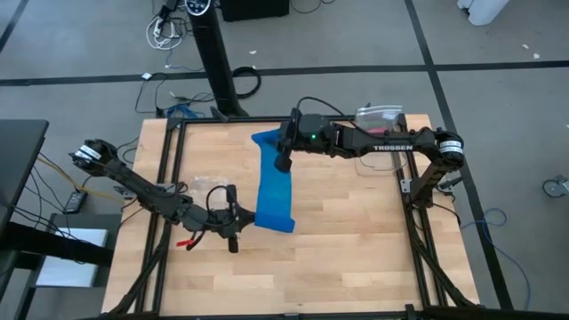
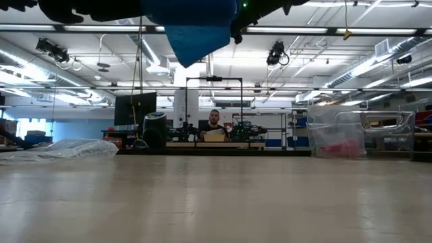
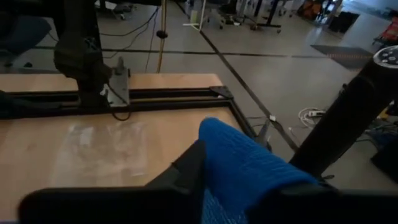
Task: Roll bandage
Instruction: Roll the blue bandage
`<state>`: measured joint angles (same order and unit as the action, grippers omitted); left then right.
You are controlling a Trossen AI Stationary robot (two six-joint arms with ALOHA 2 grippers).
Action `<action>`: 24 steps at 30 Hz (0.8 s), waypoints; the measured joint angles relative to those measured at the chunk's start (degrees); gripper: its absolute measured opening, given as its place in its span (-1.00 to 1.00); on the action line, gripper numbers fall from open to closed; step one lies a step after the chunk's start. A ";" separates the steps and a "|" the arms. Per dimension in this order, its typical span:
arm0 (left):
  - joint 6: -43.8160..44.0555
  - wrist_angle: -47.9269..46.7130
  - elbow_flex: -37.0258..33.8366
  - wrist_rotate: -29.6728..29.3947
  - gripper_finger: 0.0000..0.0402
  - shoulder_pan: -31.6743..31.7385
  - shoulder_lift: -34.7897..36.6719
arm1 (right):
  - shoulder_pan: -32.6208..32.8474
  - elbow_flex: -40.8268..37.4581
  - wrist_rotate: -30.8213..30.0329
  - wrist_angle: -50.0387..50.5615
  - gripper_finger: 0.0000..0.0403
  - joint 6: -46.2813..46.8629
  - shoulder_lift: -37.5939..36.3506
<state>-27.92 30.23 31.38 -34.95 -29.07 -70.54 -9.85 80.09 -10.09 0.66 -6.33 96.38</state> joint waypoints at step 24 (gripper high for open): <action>1.41 -1.99 1.33 0.29 -0.97 -1.84 0.00 | -3.50 -0.02 21.02 15.38 0.09 33.25 0.00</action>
<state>-26.51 28.24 32.71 -34.65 -30.92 -70.54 -13.35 80.07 10.93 16.05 26.93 96.38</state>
